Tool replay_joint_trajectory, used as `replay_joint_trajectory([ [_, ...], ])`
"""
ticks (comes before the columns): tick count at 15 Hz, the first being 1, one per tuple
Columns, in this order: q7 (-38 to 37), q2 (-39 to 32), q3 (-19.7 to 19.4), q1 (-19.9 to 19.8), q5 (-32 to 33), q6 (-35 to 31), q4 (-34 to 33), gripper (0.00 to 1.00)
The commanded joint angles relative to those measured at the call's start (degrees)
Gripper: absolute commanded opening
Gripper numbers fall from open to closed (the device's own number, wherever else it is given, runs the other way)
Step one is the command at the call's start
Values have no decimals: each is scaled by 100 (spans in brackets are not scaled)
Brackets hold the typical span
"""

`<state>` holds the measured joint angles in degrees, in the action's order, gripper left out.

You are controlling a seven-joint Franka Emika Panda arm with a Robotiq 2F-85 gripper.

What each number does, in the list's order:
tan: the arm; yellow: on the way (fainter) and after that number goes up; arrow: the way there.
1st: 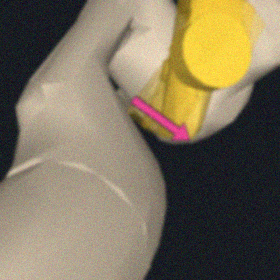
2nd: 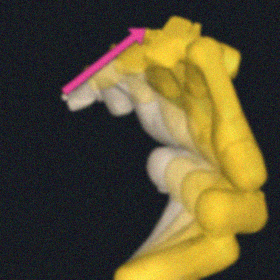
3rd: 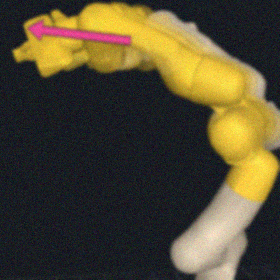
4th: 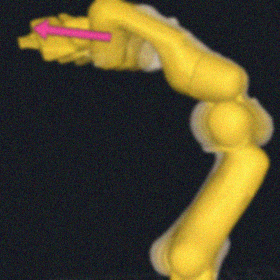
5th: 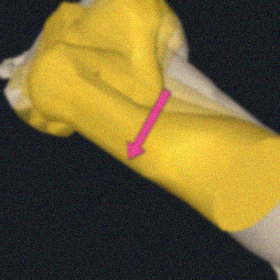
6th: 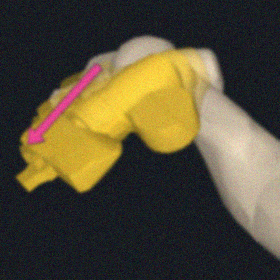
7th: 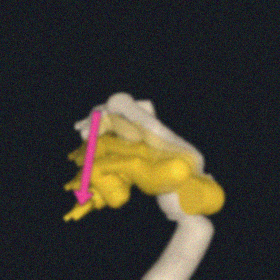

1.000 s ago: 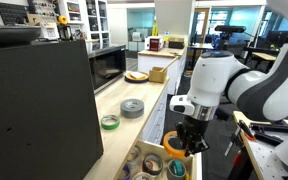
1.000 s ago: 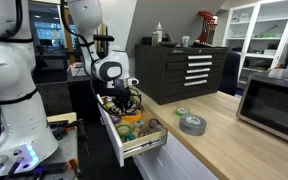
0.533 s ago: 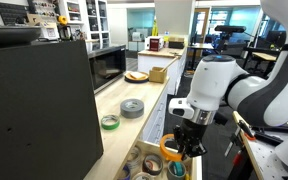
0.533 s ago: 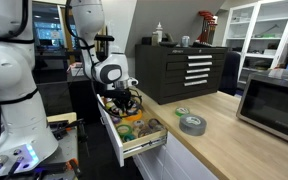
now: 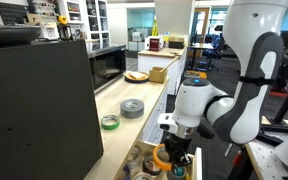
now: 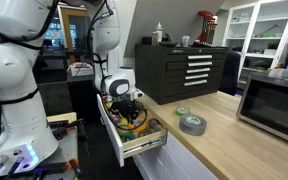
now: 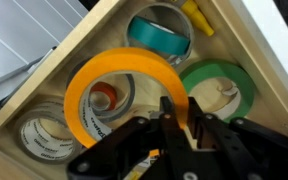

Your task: Put the orange tape in the open drawer

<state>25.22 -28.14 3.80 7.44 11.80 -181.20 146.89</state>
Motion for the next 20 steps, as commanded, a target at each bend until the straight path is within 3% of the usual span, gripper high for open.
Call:
replay_joint_trajectory([
  [1, -316, -887, -86, 67, 192, -142, -672, 10],
  [6, -369, -1686, -2, -53, 218, -9, -1413, 9],
  [7, -393, -1619, -1, -41, 222, 79, -1460, 43],
  [8, -393, -1501, 24, -66, 230, 142, -1440, 44],
  [16, -371, -236, -76, -85, 468, 247, -842, 95],
  [20, -390, 412, -75, -71, 485, 461, -573, 100],
])
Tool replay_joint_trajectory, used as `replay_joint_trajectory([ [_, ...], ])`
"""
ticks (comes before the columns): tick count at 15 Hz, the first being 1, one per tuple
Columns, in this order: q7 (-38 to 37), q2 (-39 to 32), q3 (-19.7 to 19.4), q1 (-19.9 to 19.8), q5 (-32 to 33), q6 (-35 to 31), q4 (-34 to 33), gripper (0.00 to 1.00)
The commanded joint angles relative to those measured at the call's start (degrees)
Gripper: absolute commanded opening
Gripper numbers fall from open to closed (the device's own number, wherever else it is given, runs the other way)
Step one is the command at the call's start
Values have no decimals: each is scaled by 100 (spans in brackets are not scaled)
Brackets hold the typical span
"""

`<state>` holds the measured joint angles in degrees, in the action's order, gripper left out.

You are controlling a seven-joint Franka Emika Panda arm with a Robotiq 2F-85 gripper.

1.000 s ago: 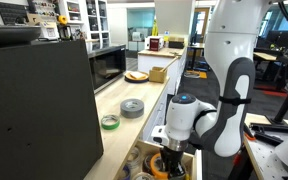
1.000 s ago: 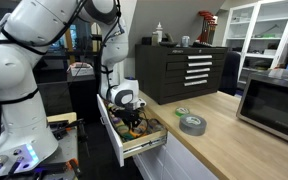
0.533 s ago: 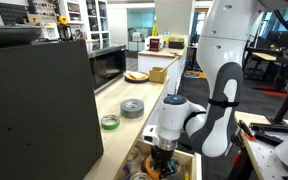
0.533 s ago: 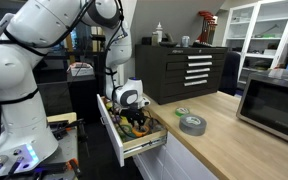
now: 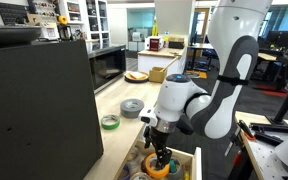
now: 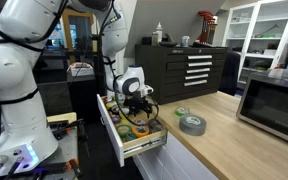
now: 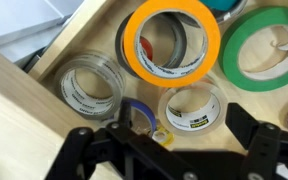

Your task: Put the orange tape in the open drawer

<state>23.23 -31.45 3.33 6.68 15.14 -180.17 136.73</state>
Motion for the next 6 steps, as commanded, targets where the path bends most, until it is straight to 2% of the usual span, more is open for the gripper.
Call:
replay_joint_trajectory([
  [1, -220, 922, -82, 65, 152, 540, 483, 100],
  [3, -318, 1241, -176, 178, 162, 995, 528, 100],
  [4, -126, 682, 50, -73, 144, 598, 217, 100],
  [6, -121, 787, 80, -92, 135, 678, 228, 100],
])
